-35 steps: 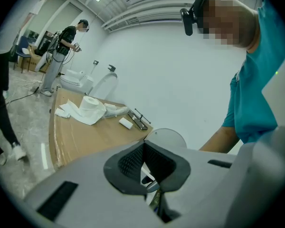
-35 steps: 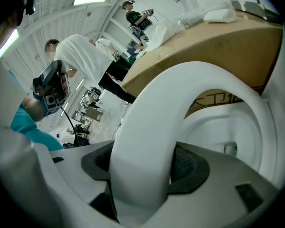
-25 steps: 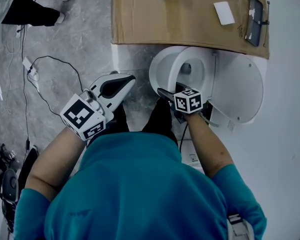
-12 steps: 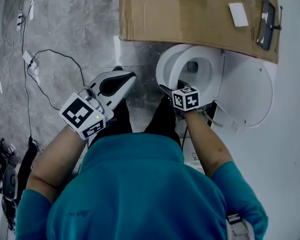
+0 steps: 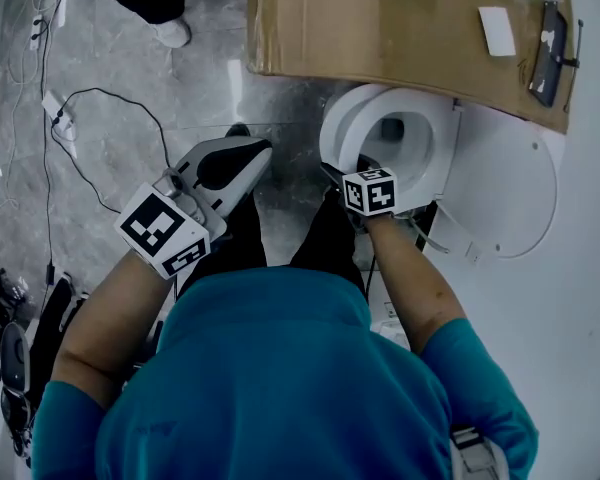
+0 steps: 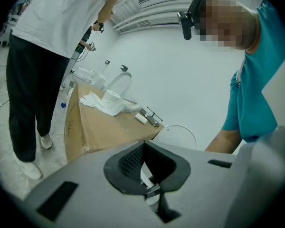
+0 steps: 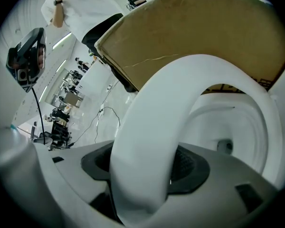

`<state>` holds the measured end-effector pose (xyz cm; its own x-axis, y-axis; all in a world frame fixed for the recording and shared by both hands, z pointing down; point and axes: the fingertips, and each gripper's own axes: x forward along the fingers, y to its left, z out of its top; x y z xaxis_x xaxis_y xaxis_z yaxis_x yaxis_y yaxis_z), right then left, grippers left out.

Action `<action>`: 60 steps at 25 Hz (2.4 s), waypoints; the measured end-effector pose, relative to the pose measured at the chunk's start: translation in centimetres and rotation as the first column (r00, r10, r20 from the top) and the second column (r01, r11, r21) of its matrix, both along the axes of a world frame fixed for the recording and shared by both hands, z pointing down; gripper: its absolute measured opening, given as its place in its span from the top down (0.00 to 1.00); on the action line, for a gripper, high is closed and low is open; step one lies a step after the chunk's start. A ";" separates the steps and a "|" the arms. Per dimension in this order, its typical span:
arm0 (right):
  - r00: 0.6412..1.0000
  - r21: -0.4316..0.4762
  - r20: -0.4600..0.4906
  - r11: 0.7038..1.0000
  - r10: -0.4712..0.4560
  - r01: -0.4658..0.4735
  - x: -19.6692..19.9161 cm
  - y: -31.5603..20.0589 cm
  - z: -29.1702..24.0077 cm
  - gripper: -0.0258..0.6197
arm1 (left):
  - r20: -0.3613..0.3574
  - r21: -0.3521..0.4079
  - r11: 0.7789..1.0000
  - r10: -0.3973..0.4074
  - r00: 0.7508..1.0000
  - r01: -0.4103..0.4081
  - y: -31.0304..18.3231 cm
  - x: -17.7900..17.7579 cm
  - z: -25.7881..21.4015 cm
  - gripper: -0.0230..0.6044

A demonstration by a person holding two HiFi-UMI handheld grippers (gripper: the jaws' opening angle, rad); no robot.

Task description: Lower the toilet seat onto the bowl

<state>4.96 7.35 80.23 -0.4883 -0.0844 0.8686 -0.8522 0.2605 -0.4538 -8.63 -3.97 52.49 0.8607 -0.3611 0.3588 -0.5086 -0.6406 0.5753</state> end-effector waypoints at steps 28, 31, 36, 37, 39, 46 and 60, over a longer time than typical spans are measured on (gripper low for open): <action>0.995 -0.053 -0.098 0.998 -0.032 0.027 -1.7 0.3 8.4 0.51 | -0.005 -0.033 0.999 0.001 1.000 -0.001 0.0 -1.5 6.6 0.97; 0.992 -0.059 -0.124 0.998 -0.030 0.023 -1.6 0.4 9.1 0.51 | -0.009 -0.037 0.999 -0.009 1.000 0.009 -0.1 -1.8 6.9 0.97; 0.983 -0.055 -0.184 0.998 -0.021 0.011 -1.4 0.3 10.0 0.51 | -0.010 -0.042 0.999 -0.023 1.000 0.022 -0.1 -2.7 7.2 0.97; 0.981 -0.058 -0.195 0.998 -0.021 0.010 -1.4 0.4 10.3 0.51 | -0.008 -0.045 0.999 -0.024 1.000 0.024 0.0 -2.8 7.3 0.97; 0.977 -0.064 -0.213 0.998 -0.022 0.008 -1.3 0.4 10.7 0.51 | -0.005 -0.049 0.998 -0.027 1.000 0.027 0.1 -3.1 7.5 0.97; 0.964 -0.076 -0.263 0.997 -0.028 0.008 -1.0 0.4 12.0 0.51 | -0.005 -0.064 0.997 -0.032 0.999 0.032 0.5 -3.3 8.5 0.97; 0.908 -0.082 -0.415 0.996 -0.050 0.018 -0.4 -0.1 12.3 0.46 | -0.010 -0.076 0.996 -0.036 0.999 0.035 0.9 -3.7 8.9 0.97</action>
